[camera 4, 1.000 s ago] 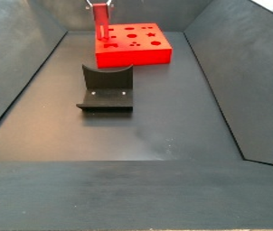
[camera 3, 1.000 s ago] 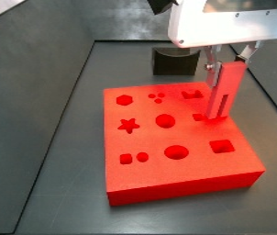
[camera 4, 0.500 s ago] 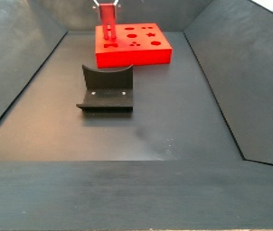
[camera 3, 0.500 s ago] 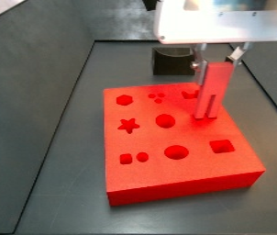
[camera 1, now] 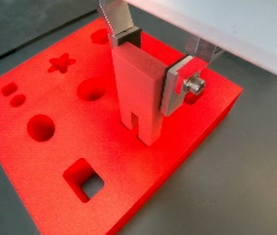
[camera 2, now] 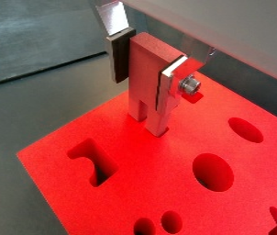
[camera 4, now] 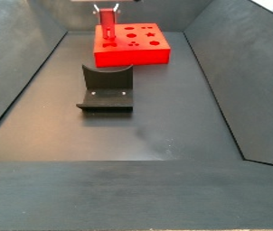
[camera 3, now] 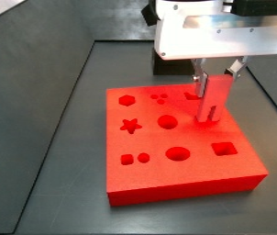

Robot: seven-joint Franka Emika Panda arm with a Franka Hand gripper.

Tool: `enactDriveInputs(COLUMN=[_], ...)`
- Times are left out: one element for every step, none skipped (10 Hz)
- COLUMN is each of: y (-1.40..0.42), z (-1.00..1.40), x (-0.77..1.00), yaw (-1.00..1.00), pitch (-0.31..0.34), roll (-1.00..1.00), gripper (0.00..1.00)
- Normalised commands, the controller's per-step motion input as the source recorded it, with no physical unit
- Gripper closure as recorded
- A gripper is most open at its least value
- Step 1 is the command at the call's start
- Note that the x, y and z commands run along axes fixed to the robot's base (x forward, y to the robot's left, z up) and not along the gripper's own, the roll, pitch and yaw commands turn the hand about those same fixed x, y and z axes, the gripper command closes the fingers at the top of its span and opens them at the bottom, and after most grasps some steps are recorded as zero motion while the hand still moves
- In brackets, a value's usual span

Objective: Pick up the double-square object. Move up. Place the double-square object on the fixture. Regrasp the double-square object. Move to above the board. Insert the double-square object.
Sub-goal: Insert the double-square object.

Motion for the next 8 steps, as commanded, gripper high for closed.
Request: enactDriveInputs(y=[0.00, -0.12, -0.14, -0.15, 0.00, 0.00, 0.00, 0.00], z=[-0.51, -0.71, -0.73, -0.71, 0.00, 0.00, 0.00, 0.00], x=[-0.23, -0.33, -0.36, -0.33, -0.08, -0.03, 0.00, 0.00], yaw=[0.05, 0.00, 0.00, 0.00, 0.00, 0.00, 0.00, 0.00], pitch=[-0.154, -0.189, -0.164, -0.154, -0.080, -0.053, -0.019, 0.000], roll=[0.10, 0.25, 0.27, 0.29, 0.00, 0.00, 0.00, 0.00], gripper=[1.00, 1.00, 1.00, 1.00, 1.00, 1.00, 1.00, 1.00])
